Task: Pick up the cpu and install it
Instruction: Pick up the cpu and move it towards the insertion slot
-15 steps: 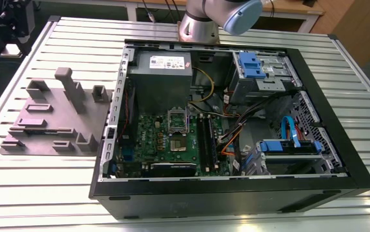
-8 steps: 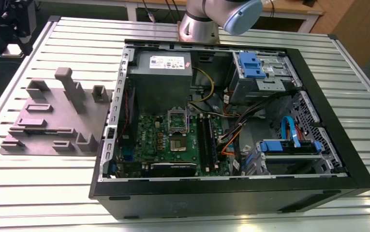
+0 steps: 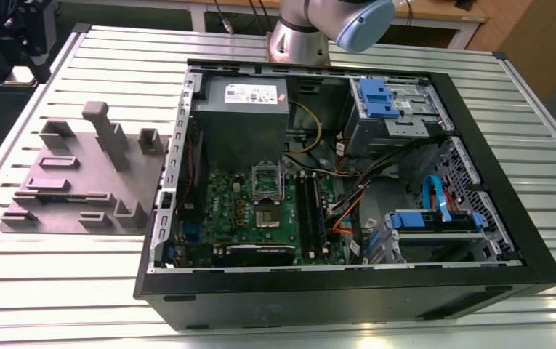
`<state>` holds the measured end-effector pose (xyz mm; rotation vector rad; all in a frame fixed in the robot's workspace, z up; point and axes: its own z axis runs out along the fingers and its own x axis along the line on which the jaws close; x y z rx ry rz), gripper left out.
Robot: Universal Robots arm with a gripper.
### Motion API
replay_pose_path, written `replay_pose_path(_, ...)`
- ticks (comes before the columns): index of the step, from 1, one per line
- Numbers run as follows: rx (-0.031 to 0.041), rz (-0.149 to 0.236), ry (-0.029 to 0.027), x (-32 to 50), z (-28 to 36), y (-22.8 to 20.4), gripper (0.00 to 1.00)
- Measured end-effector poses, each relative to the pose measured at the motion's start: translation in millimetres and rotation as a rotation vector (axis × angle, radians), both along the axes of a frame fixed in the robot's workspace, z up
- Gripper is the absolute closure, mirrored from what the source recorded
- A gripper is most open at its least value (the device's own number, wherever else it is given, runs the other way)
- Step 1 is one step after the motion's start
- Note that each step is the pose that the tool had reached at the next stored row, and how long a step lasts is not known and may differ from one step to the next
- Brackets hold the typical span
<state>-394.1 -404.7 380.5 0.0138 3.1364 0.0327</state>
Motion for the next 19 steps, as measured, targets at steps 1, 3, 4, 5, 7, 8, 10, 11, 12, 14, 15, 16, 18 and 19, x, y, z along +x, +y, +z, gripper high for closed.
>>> replay_pose_path(1,0.0,0.0,0.0,0.2,0.0,0.0,0.53)
replay_pose_path(3,0.0,0.0,0.0,0.6,0.0,0.0,0.53)
replay_pose_path(4,0.0,0.0,0.0,0.8,0.0,0.0,0.53)
replay_pose_path(5,0.0,0.0,0.0,0.9,0.0,0.0,0.53)
replay_pose_path(7,0.0,0.0,0.0,1.3,0.0,0.0,0.53)
replay_pose_path(8,0.0,0.0,0.0,1.5,0.0,0.0,0.53)
replay_pose_path(10,0.0,0.0,0.0,1.9,0.0,0.0,0.53)
replay_pose_path(11,0.0,0.0,0.0,2.1,0.0,0.0,0.53)
replay_pose_path(12,0.0,0.0,0.0,2.3,0.0,0.0,0.53)
replay_pose_path(14,0.0,0.0,0.0,4.1,0.0,0.0,0.53)
replay_pose_path(15,0.0,0.0,0.0,5.2,0.0,0.0,0.53)
replay_pose_path(16,0.0,0.0,0.0,5.3,0.0,0.0,0.53)
replay_pose_path(18,0.0,0.0,0.0,5.6,0.0,0.0,0.53)
replay_pose_path(19,0.0,0.0,0.0,5.9,0.0,0.0,0.53)
